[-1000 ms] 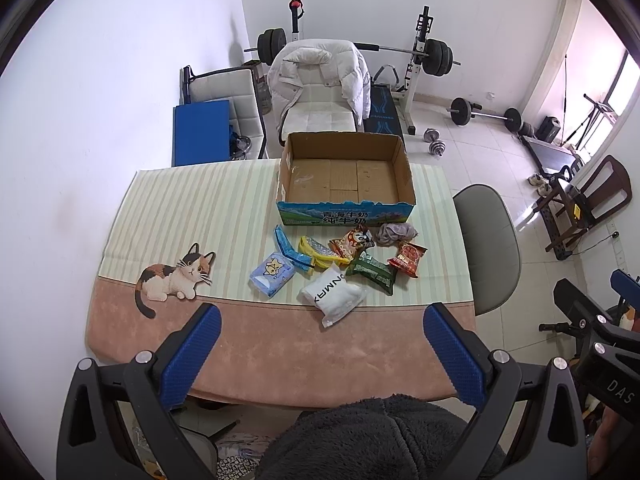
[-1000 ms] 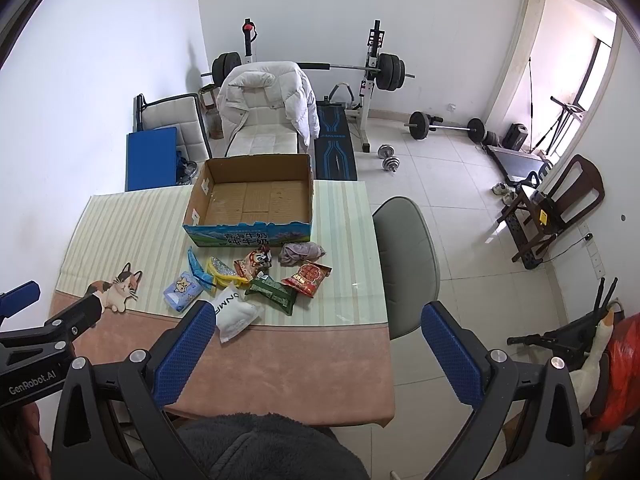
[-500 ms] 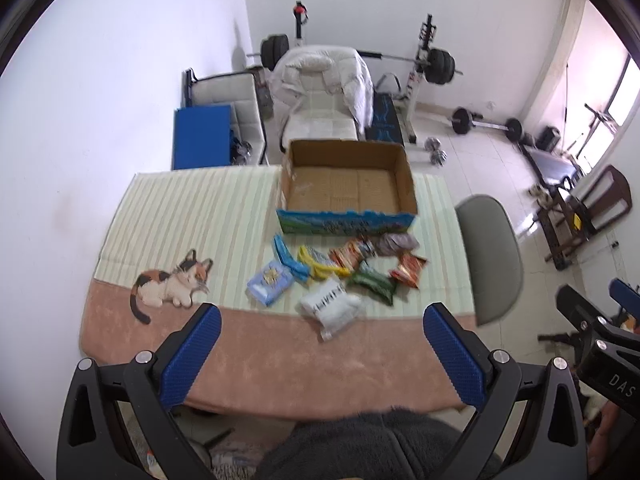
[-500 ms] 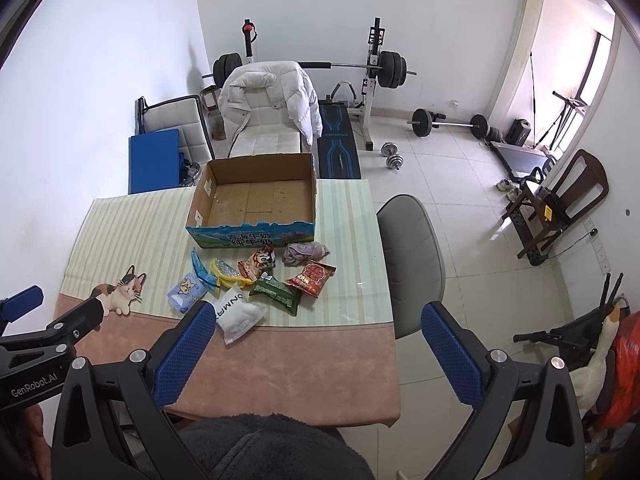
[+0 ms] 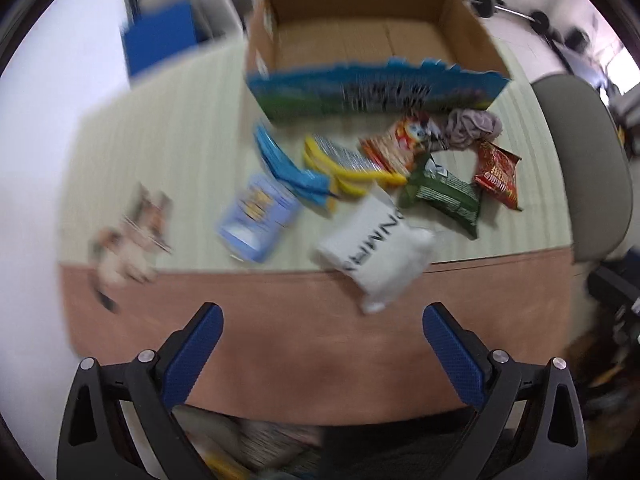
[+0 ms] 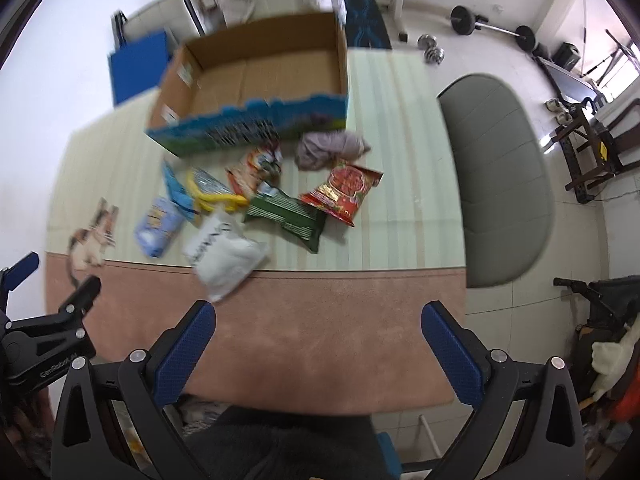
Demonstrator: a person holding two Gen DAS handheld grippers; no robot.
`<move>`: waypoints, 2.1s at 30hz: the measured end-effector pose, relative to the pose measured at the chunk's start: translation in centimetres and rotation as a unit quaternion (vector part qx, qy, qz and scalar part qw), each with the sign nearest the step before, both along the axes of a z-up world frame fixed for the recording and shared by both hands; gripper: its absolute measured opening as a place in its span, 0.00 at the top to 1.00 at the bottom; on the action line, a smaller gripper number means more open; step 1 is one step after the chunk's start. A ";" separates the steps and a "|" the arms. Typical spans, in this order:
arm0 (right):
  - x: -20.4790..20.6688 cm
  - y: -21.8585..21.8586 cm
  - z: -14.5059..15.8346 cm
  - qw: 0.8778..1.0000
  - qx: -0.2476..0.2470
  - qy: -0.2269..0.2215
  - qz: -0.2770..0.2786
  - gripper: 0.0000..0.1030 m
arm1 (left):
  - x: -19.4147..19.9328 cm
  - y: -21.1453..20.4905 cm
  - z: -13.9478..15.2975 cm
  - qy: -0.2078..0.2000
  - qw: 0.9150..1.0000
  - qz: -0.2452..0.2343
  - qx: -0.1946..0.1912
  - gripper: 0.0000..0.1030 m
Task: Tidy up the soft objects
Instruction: 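Grasp the white NMAX pouch with the left gripper while the right grasps the green snack bag, then carry both bags into the box and open both grippers to release them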
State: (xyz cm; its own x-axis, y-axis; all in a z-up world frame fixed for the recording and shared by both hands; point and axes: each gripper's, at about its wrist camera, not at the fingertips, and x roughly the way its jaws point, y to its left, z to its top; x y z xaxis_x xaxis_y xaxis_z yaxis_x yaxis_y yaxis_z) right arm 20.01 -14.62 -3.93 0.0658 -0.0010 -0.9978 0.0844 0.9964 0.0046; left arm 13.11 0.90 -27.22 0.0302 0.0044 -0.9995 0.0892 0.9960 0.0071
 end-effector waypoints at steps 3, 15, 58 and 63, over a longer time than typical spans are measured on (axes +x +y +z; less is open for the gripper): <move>1.7 -0.2 -4.3 1.000 0.007 0.005 0.027 0.00 | 2.8 1.2 -5.0 0.073 0.990 0.095 -0.078 0.09; 9.6 1.6 -13.1 0.984 0.072 0.062 0.150 0.25 | 4.6 -1.3 -15.4 0.162 0.956 0.230 -0.084 0.16; 2.3 5.8 -21.0 0.976 0.123 0.175 -0.046 0.67 | 4.0 -0.6 3.6 0.010 0.990 0.043 -0.135 0.37; 3.1 4.7 -14.0 0.978 0.164 0.115 -0.059 0.67 | 9.5 -1.9 10.6 -0.045 0.986 0.007 -0.161 0.37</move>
State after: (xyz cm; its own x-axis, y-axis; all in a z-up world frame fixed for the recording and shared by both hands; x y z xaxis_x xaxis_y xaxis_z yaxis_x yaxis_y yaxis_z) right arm 23.14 -9.96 -17.93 -0.1418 0.3282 -0.9339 0.2358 0.9275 0.2902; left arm 22.58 -1.02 -16.65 0.1202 -0.3110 -0.9428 0.0890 0.9492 -0.3018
